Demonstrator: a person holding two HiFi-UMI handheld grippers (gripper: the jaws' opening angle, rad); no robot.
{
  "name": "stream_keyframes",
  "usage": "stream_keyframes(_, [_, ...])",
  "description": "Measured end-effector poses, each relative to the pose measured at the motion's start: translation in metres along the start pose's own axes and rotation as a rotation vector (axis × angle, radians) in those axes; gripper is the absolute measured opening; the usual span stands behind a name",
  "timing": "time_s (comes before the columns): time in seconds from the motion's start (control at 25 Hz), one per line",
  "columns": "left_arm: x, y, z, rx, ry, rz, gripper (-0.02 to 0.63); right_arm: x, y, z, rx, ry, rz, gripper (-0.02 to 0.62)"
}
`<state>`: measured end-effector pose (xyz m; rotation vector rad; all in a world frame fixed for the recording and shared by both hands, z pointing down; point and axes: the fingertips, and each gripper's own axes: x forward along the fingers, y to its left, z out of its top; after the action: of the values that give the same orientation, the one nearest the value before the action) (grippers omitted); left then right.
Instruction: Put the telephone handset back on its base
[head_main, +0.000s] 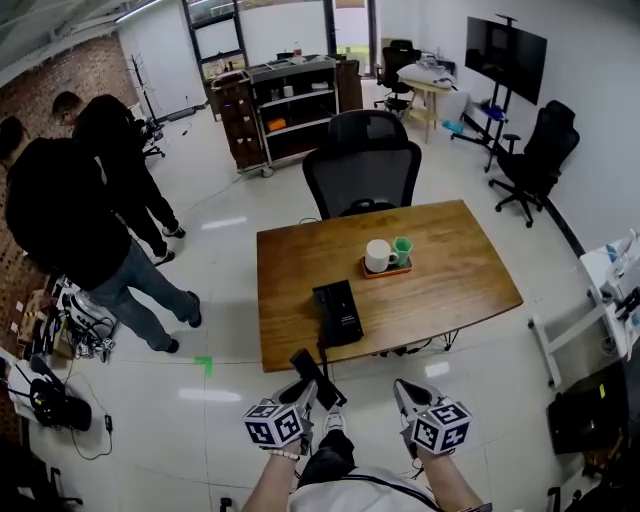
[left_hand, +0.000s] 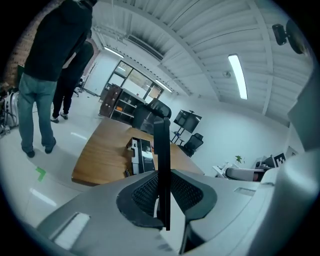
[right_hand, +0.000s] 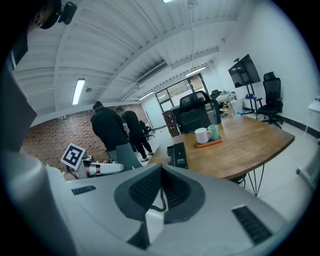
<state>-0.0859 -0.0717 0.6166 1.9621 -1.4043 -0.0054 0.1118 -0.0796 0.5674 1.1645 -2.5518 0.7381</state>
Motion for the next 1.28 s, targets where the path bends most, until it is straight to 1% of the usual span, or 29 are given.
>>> stream_keyframes(0.12, [0.025,0.013,0.018,0.022,0.034,0.000,0.071,0.027,-0.003,0.016,-0.009,0.008,-0.009,0.002])
stream_keyframes(0.28, [0.051,0.026,0.035,0.034,0.066,-0.038,0.071,0.061,-0.002,0.032,-0.012,0.013,-0.010,0.002])
stream_keyframes(0.56, [0.080,0.045,0.045,-0.015,0.119,-0.128,0.071,0.098,0.008,0.041,-0.014,0.029,-0.010,0.002])
stream_keyframes(0.92, [0.126,0.067,0.045,-0.059,0.198,-0.243,0.071,0.123,0.008,0.043,-0.020,0.048,-0.037,0.002])
stream_keyframes(1.08, [0.147,0.077,0.051,-0.064,0.223,-0.281,0.070,0.132,0.008,0.044,-0.022,0.053,-0.046,0.002])
stream_keyframes(1.28, [0.168,0.085,0.051,-0.096,0.245,-0.323,0.071,0.143,0.008,0.048,-0.027,0.056,-0.047,0.002])
